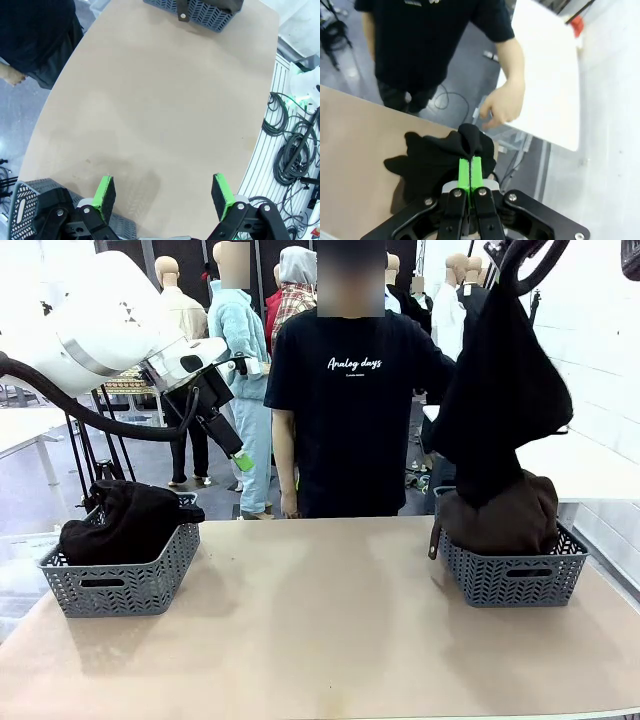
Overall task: Sort the tops and bottoms.
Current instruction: Sort the clothes according to human instructions.
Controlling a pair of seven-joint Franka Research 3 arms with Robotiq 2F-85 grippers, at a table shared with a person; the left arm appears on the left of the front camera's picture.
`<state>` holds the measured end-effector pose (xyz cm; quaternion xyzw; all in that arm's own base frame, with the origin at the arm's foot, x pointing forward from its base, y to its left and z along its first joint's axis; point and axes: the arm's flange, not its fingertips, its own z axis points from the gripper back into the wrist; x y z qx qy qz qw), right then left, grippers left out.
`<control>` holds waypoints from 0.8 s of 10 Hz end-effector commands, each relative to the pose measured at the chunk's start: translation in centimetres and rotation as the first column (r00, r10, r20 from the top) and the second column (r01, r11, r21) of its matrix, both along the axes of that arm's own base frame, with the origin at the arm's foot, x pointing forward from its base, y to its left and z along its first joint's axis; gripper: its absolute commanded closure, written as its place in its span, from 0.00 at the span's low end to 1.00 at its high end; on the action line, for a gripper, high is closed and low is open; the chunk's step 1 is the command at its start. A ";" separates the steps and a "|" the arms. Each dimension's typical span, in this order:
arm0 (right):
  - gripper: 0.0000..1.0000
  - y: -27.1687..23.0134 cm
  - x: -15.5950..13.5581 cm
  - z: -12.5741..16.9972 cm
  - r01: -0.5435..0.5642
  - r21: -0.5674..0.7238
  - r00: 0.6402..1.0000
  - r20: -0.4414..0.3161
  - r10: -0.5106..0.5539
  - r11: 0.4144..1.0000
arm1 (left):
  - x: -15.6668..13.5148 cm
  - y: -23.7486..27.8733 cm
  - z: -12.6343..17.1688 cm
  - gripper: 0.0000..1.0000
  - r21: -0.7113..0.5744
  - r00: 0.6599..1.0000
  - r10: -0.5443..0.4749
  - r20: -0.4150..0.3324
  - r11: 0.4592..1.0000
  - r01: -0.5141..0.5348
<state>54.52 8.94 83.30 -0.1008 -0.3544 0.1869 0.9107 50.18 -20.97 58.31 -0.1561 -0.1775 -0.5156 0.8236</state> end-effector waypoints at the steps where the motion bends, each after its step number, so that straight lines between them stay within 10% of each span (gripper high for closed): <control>1: 1.00 0.8 -0.3 1.6 -0.026 0.002 0.999 0.039 0.026 1.000 | -0.1 0.1 0.1 0.00 -0.002 1.000 0.001 0.001 1.000 -0.001; 8: 1.00 -2.1 1.7 -1.9 0.076 0.067 0.996 -0.043 -0.073 0.995 | -0.1 0.1 0.1 0.00 -0.002 1.000 0.001 0.001 1.000 -0.001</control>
